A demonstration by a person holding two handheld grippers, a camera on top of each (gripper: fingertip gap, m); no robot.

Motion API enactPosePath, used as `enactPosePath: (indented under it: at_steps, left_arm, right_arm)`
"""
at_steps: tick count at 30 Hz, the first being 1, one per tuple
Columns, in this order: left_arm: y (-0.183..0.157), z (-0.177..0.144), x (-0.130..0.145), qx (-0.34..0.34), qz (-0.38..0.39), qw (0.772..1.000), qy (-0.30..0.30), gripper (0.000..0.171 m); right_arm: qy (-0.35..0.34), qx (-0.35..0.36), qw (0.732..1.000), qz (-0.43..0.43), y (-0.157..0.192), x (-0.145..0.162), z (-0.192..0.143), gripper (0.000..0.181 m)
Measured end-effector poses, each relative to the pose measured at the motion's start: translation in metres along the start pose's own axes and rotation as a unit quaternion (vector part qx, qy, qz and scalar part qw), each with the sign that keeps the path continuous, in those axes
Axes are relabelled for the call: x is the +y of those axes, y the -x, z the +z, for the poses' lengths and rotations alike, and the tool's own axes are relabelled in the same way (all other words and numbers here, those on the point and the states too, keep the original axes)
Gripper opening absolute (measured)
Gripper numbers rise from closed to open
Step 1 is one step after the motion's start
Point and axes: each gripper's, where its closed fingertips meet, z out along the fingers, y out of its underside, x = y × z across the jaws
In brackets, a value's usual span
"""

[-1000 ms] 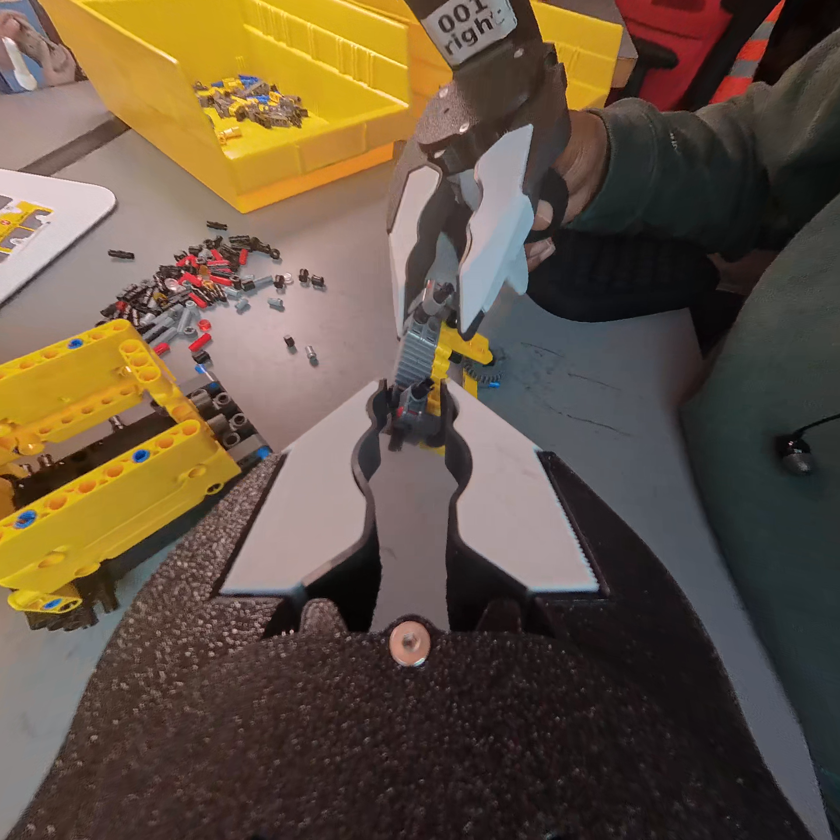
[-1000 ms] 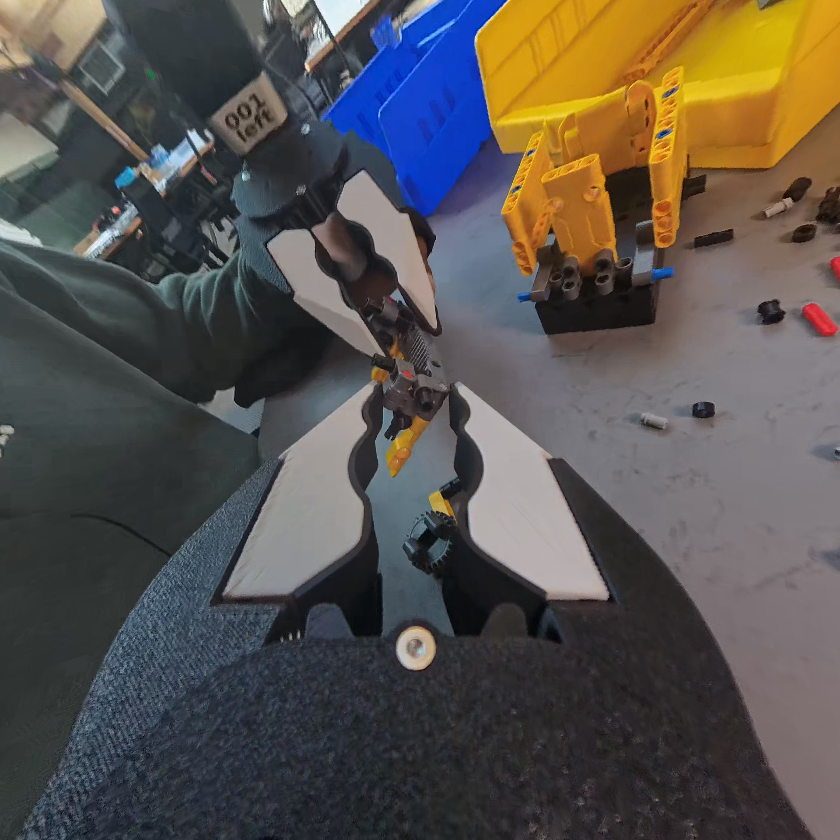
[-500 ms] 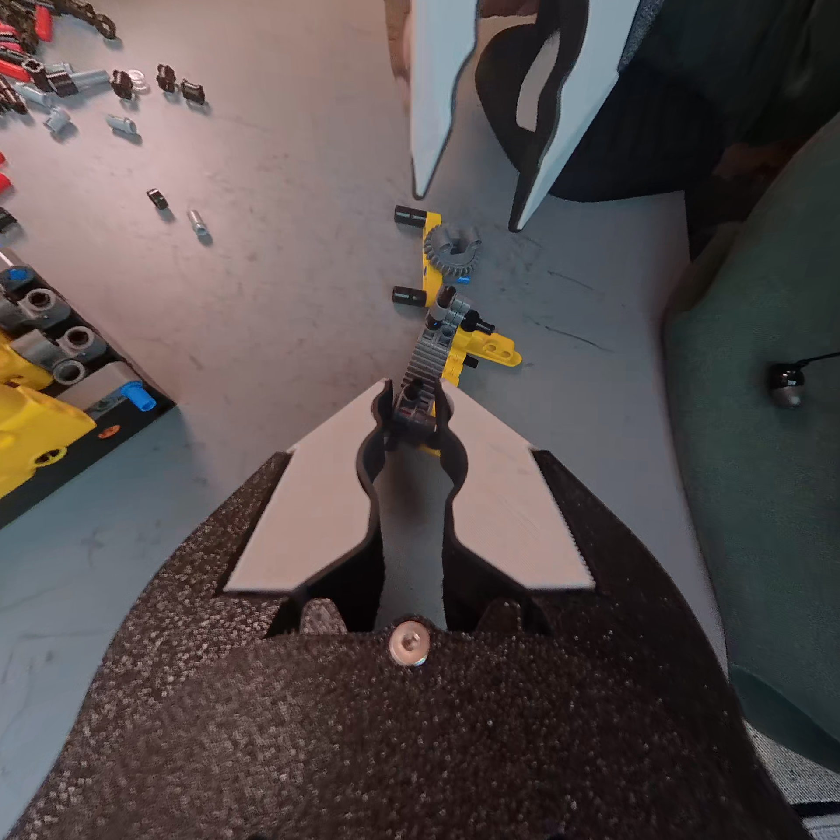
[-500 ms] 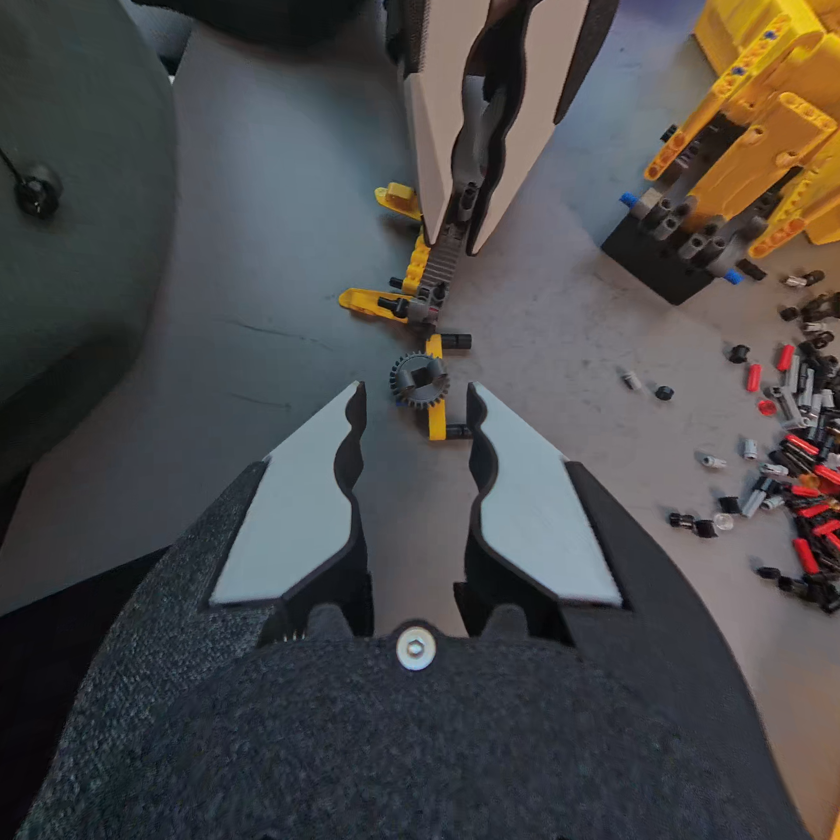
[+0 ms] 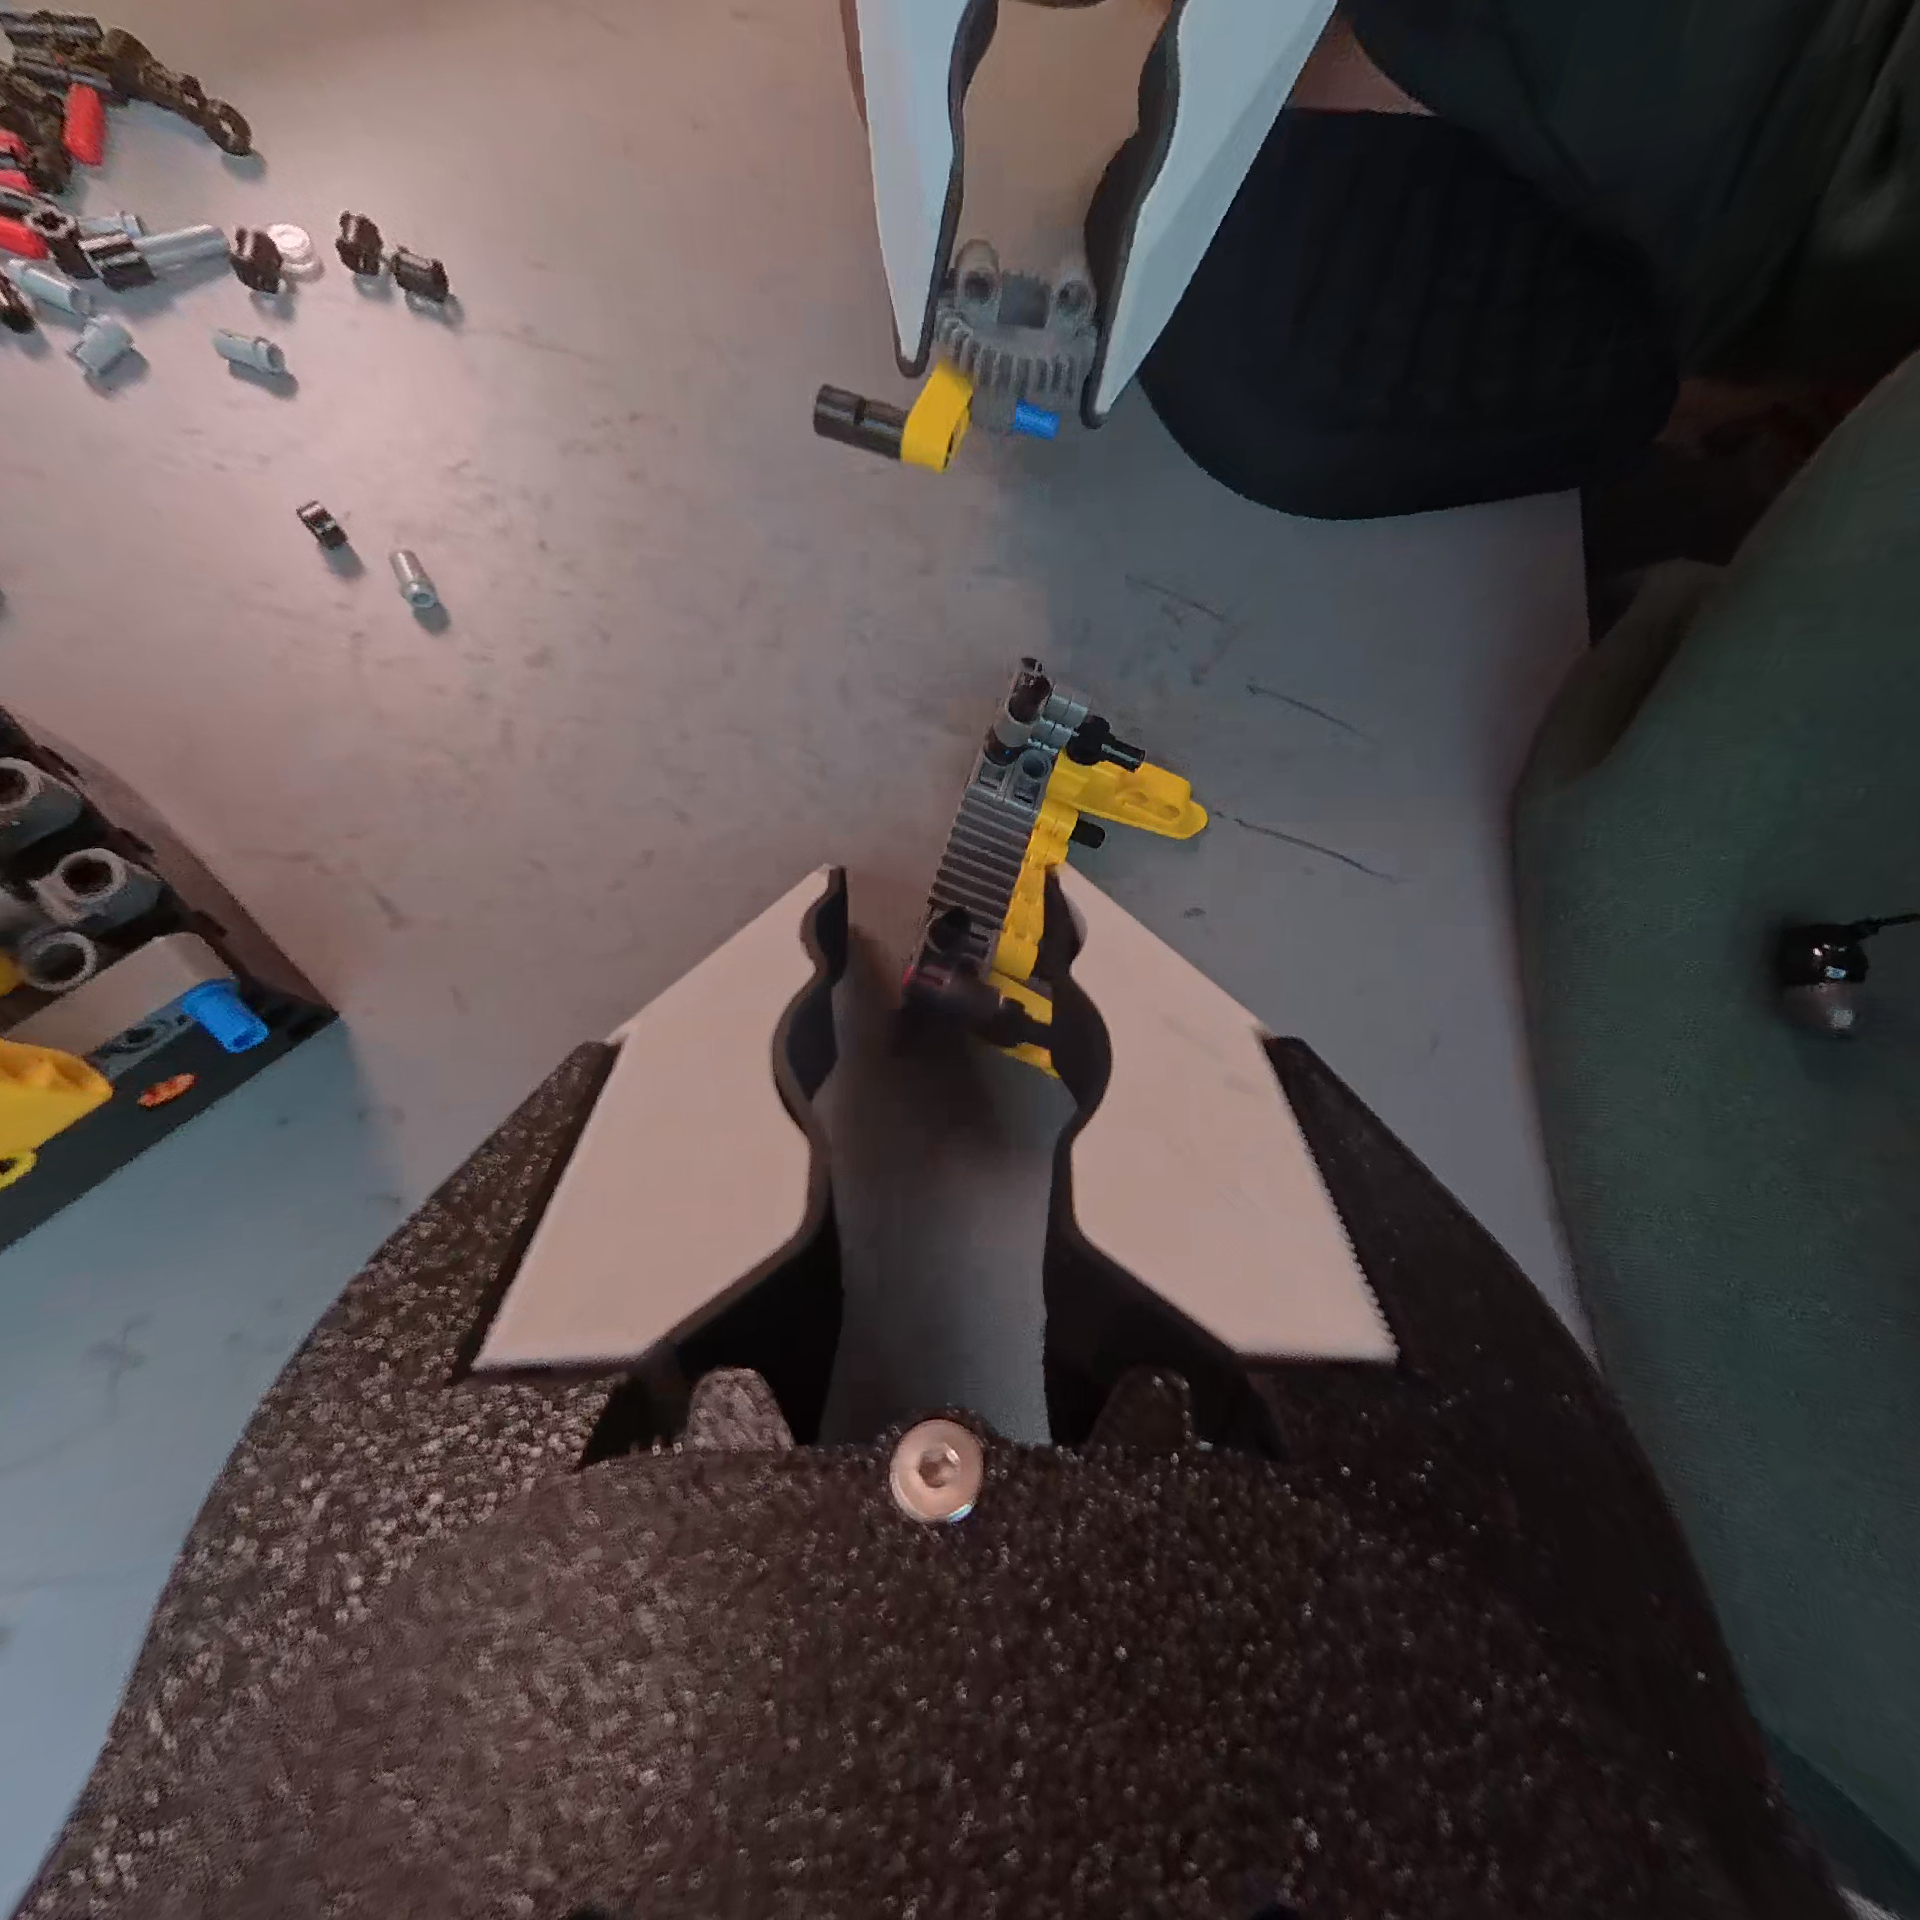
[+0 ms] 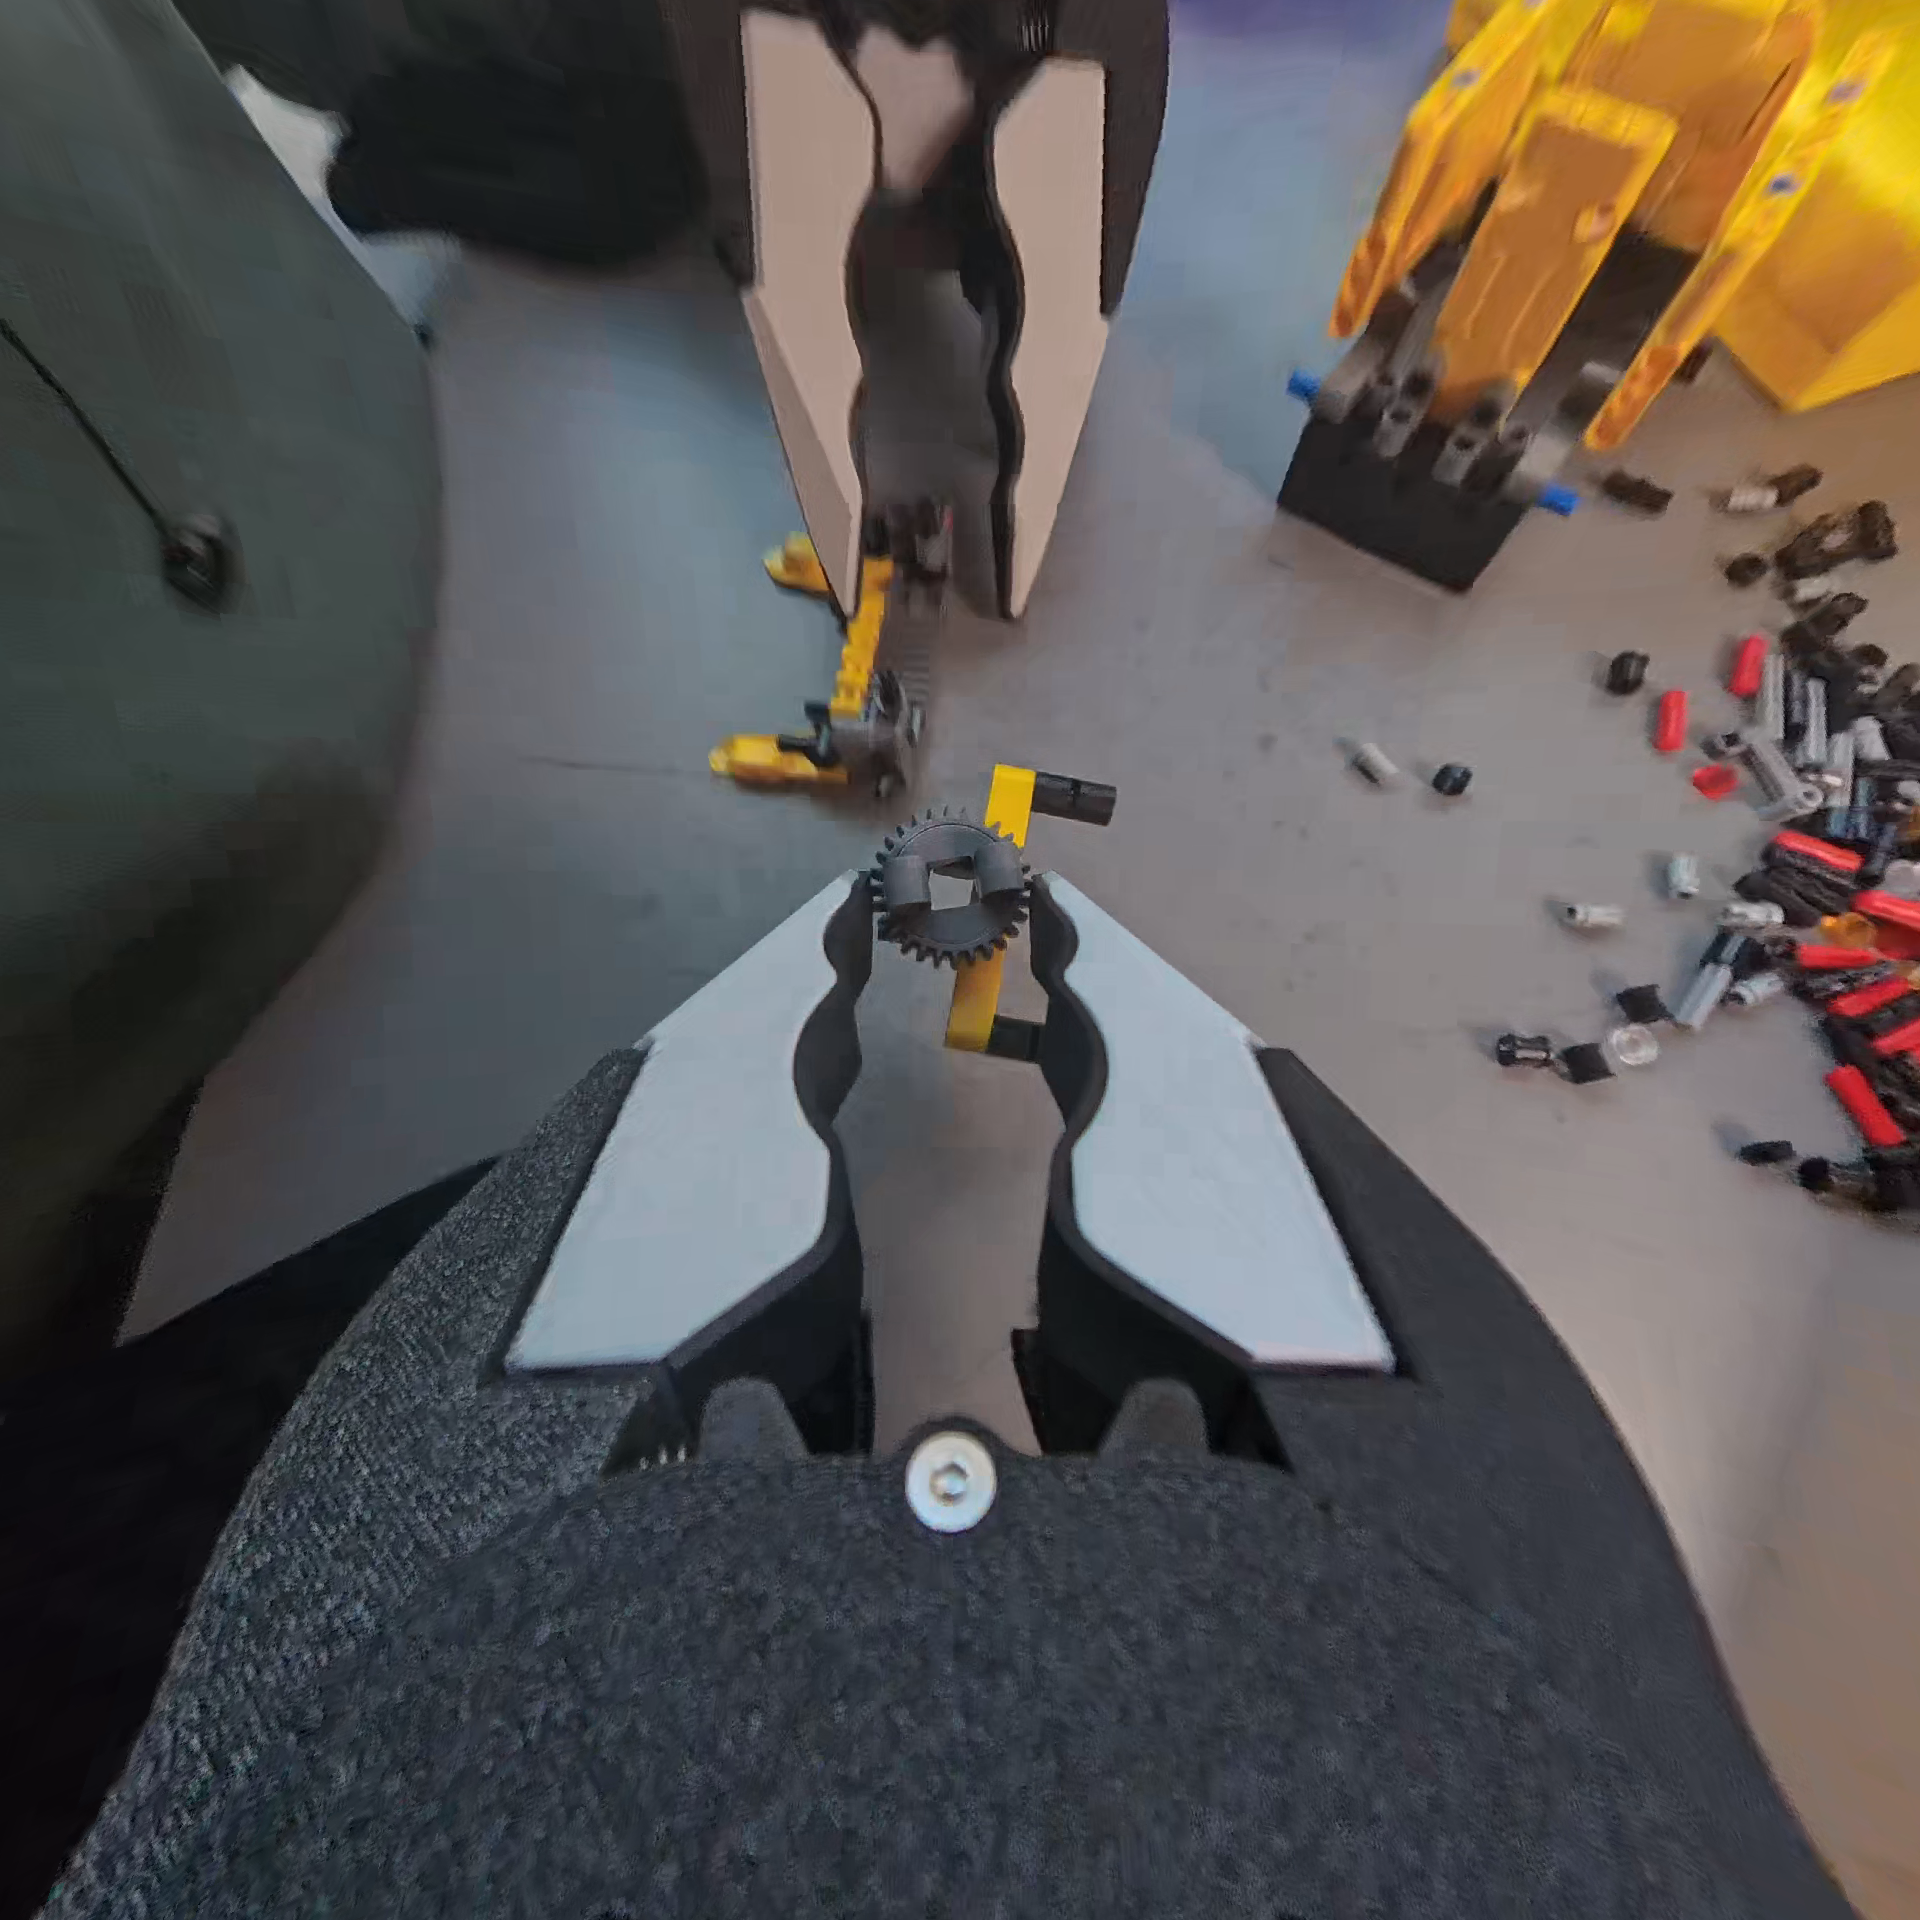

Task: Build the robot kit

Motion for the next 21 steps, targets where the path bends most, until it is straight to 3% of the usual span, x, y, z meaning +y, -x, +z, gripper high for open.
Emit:
enactPosePath:
  at_steps: [5, 8, 11, 12, 16, 18, 21]
  left_arm:
    - [-0.003, -0.023, -0.035, -0.047, 0.104, 0.989, -0.096, 0.039]
    - [-0.014, -0.033, -0.051, -0.094, 0.211, 0.963, -0.136, 0.034]
    - [-0.021, -0.037, -0.057, -0.113, 0.252, 0.949, -0.151, 0.026]
    - [-0.023, -0.036, -0.056, -0.11, 0.259, 0.948, -0.146, 0.015]
    - [-0.016, -0.04, -0.056, -0.121, 0.242, 0.952, -0.145, 0.009]
    - [-0.011, -0.043, -0.056, -0.1, 0.193, 0.963, -0.158, 0.007]
    - [0.0, -0.049, -0.058, -0.066, 0.108, 0.973, -0.191, 0.007]
  right_arm:
    - [-0.134, -0.13, 0.979, 0.08, 0.03, -0.054, -0.002, 0.029]
    - [-0.148, -0.193, 0.958, 0.154, 0.037, -0.069, 0.01, 0.029]
    - [-0.157, -0.246, 0.934, 0.206, 0.043, -0.076, 0.015, 0.029]
    - [-0.157, -0.25, 0.931, 0.215, 0.042, -0.075, 0.018, 0.03]
    - [-0.197, -0.234, 0.923, 0.234, 0.028, -0.082, 0.015, 0.029]
    - [-0.234, -0.176, 0.933, 0.208, 0.011, -0.087, 0.008, 0.029]
    - [-0.257, -0.085, 0.952, 0.141, -0.006, -0.088, -0.009, 0.043]
